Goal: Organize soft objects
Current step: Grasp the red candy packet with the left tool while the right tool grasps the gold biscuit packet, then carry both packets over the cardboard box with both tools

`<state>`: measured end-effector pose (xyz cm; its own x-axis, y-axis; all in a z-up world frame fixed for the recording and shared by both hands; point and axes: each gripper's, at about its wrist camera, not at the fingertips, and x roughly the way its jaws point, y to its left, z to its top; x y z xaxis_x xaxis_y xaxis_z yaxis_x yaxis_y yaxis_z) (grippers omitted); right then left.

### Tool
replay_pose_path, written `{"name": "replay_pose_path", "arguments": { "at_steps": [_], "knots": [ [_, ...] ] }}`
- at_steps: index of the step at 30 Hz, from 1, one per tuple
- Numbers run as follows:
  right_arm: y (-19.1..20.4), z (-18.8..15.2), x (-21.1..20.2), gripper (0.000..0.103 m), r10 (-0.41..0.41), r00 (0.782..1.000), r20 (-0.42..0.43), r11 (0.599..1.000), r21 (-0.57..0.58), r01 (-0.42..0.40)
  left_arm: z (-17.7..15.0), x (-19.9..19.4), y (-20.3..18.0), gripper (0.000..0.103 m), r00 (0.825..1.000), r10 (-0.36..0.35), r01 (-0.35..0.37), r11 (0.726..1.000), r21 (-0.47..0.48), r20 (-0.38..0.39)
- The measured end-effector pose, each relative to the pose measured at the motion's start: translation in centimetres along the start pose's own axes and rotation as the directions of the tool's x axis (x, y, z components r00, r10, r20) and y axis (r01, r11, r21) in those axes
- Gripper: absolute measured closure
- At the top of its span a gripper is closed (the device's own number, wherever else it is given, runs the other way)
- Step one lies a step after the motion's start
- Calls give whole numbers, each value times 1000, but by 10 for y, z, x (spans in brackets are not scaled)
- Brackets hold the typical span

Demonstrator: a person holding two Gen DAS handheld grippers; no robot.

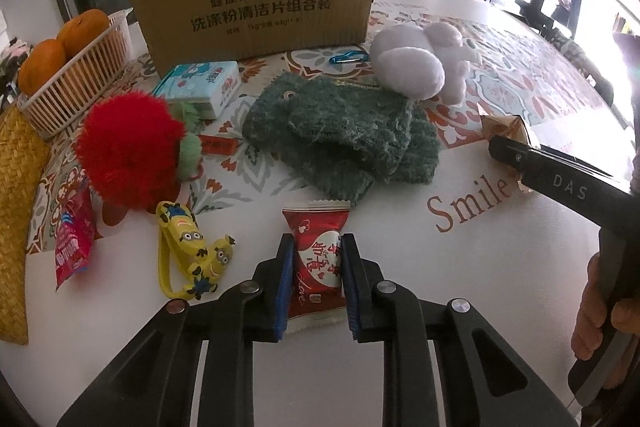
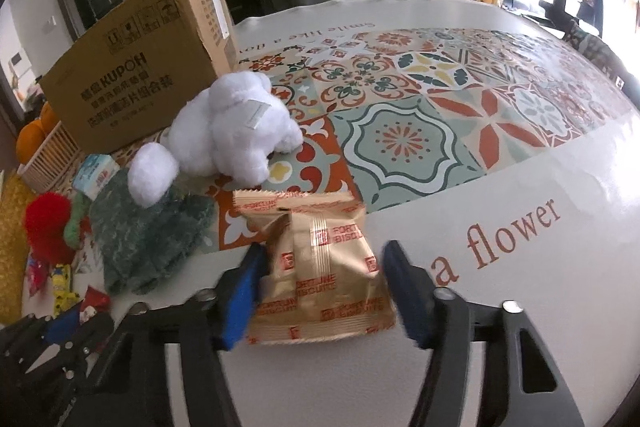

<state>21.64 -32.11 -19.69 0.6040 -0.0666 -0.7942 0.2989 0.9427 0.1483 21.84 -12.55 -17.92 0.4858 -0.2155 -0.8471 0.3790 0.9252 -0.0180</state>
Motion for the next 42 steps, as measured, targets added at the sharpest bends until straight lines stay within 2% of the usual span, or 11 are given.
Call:
{"name": "replay_pose_path", "arguments": {
  "at_steps": [9, 25, 35, 42],
  "knots": [
    [4, -7, -27, 48, 8, 1000, 27, 1000, 1, -8, -2, -20, 2, 80, 999, -21, 22, 1000, -20, 37],
    [32, -12, -90, 48, 96, 990, 103, 995, -42, -92, -4, -87, 18, 80, 983, -6, 12, 999, -32, 183],
    [64, -5, -116, 48, 155, 973, 170, 983, -120, -135, 0, -118, 38, 80, 964, 31, -19, 999, -47, 265],
    [86, 5, -131, 48, 219, 953, 211, 968, -170, -185, 11, -134, 53, 80, 955, 24, -6, 998, -63, 297]
  ]
}}
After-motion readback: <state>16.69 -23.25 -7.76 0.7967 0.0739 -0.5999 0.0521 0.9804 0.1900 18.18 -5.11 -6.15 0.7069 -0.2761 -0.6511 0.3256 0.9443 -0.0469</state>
